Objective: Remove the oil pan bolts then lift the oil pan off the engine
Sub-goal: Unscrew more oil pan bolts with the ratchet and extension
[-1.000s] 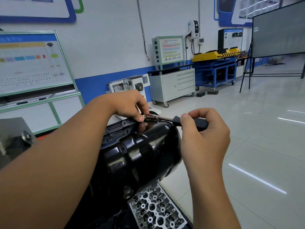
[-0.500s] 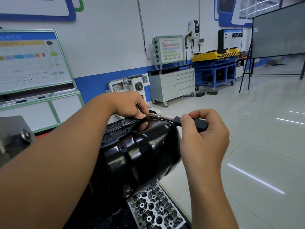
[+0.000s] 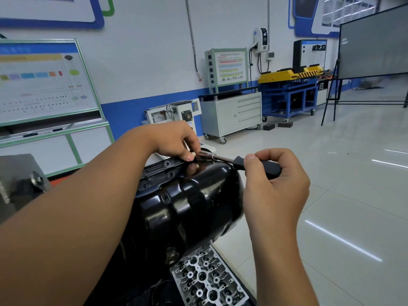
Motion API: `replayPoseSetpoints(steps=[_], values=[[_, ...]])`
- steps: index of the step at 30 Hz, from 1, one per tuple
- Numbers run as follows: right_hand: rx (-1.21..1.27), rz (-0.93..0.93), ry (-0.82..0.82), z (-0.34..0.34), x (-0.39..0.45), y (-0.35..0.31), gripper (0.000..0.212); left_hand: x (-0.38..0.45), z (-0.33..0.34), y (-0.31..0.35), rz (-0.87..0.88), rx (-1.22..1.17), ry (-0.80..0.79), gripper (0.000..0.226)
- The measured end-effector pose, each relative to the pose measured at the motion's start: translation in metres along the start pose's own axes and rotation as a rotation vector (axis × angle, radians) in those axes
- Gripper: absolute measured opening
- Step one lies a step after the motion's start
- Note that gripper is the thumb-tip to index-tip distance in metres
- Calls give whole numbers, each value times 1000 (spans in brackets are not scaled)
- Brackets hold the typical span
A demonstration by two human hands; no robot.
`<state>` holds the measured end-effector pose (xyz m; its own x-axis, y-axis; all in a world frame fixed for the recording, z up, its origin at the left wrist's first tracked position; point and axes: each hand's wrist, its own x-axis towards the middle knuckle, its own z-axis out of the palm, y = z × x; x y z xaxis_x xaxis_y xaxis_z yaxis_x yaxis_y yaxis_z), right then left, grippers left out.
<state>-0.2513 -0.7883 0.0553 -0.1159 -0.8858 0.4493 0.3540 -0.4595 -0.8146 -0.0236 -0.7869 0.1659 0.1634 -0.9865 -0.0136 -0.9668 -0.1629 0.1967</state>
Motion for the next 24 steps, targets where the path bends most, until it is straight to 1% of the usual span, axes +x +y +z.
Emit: replayPoseSetpoints(steps=[2, 6, 8, 11, 13, 15, 20, 24], values=[[1, -2, -3, 0, 0, 0, 18, -1, 0, 1, -5, -8, 5, 21], [-8, 0, -3, -1, 0, 0, 16, 0, 1, 5, -23, 1, 101, 19], [-5, 6, 0, -1, -1, 1, 16, -1, 0, 6, -12, -12, 106, 18], [13, 9, 5, -1, -1, 1, 15, -3, -1, 3, 32, -129, 123, 15], [25, 13, 10, 0, -1, 1, 14, -3, -2, 1, 60, -206, 170, 20], [35, 22, 16, 1, -2, 1, 14, -2, -3, 1, 79, -219, 191, 25], [91, 52, 61, 4, -5, 2, 12, -3, -2, -2, 61, -231, 159, 33], [137, 81, 106, 9, -8, 5, 16, -6, -1, -5, 78, -352, 117, 46]])
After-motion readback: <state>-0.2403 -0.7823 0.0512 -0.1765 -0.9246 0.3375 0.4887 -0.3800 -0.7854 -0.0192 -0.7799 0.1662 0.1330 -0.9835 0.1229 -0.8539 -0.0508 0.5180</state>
